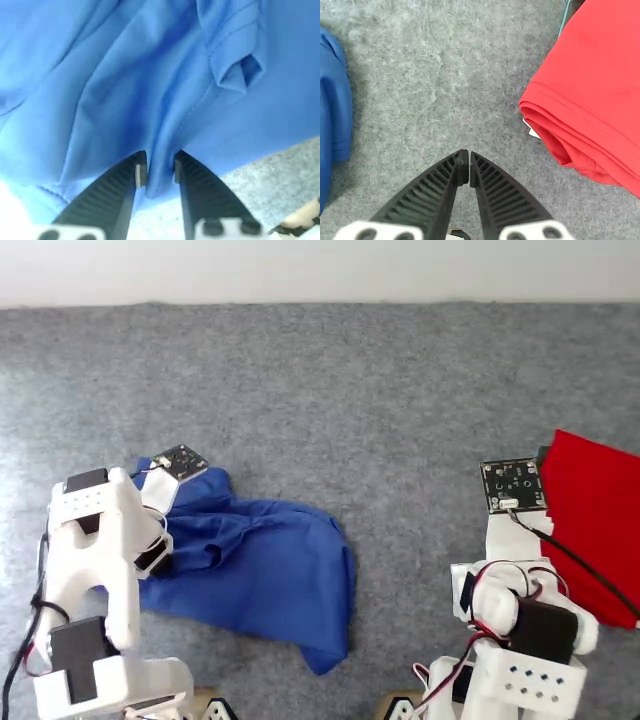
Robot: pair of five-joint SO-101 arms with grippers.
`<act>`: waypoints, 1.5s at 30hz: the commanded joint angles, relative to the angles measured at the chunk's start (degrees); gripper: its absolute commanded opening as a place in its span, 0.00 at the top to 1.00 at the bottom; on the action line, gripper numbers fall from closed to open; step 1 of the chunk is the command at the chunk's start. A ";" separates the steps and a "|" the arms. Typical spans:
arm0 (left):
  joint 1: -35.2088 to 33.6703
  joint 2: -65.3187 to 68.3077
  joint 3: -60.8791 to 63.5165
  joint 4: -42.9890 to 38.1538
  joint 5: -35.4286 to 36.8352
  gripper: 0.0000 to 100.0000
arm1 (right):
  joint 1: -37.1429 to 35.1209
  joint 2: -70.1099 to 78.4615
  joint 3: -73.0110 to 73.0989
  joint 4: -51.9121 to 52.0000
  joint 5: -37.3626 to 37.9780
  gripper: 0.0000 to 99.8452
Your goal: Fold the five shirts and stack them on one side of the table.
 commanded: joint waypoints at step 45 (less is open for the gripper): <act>-31.38 -34.81 -17.19 5.63 16.70 0.99 | -44.44 57.36 -38.86 -6.90 0.09 0.98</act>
